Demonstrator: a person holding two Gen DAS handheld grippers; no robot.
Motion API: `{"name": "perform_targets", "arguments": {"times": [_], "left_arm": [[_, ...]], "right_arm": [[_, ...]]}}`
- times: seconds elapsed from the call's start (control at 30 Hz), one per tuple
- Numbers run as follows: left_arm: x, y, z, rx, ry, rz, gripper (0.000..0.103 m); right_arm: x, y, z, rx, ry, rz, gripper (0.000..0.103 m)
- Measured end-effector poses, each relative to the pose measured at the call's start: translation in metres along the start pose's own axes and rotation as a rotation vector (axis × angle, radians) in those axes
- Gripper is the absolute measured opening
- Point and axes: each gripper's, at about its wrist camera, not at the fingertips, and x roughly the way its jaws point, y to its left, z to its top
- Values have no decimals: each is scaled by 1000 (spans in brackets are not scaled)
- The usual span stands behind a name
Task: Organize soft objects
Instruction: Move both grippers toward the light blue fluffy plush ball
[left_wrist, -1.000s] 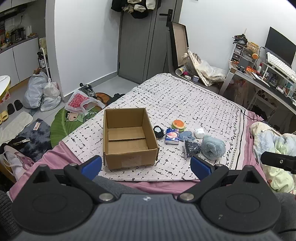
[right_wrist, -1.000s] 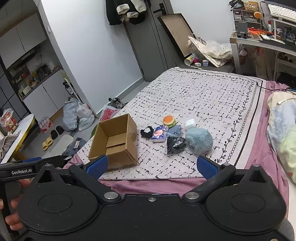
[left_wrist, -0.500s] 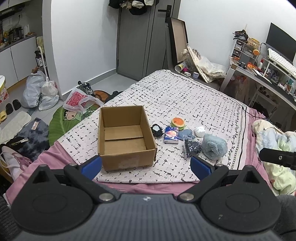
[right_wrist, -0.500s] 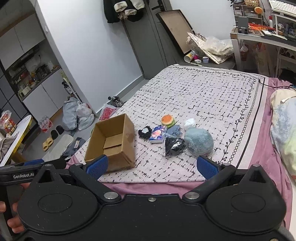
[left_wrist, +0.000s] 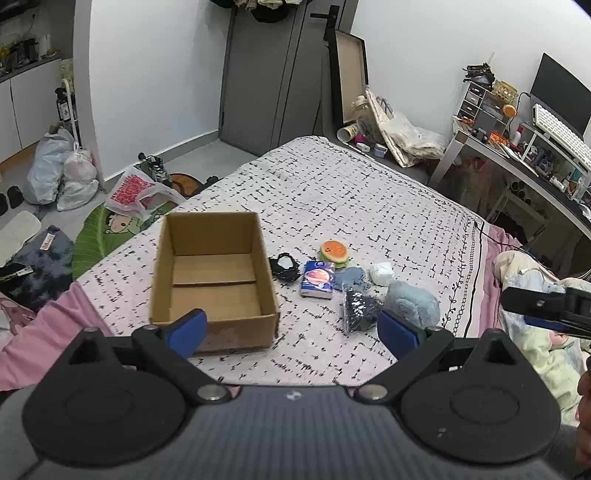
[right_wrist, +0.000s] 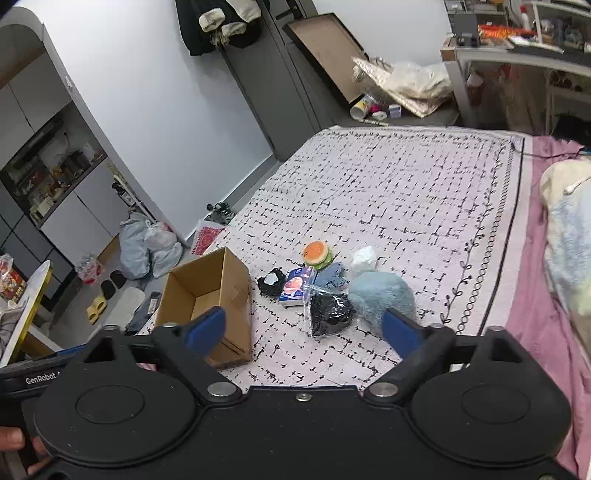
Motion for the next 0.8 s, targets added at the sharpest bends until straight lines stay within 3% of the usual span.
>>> {"name": "perform_targets", "arguments": {"times": [0.07, 0.13, 0.47, 0.67, 0.8], "left_arm": [[6, -3, 1, -2, 3, -2, 99], [13, -6, 4, -4, 10, -5, 98], [46, -20, 16, -19, 41, -21, 91], [72, -30, 20, -48, 78, -42, 79], [93, -35, 16, -79, 113, -50, 65]], "right_arm": [[9, -4, 4, 8, 18, 16, 74], [18, -8, 7, 15, 37, 24, 70], [57, -22, 21, 18, 124, 7, 63], [82, -41, 17, 65, 146, 13, 62], [99, -50, 10, 68, 178, 16, 54]]}}
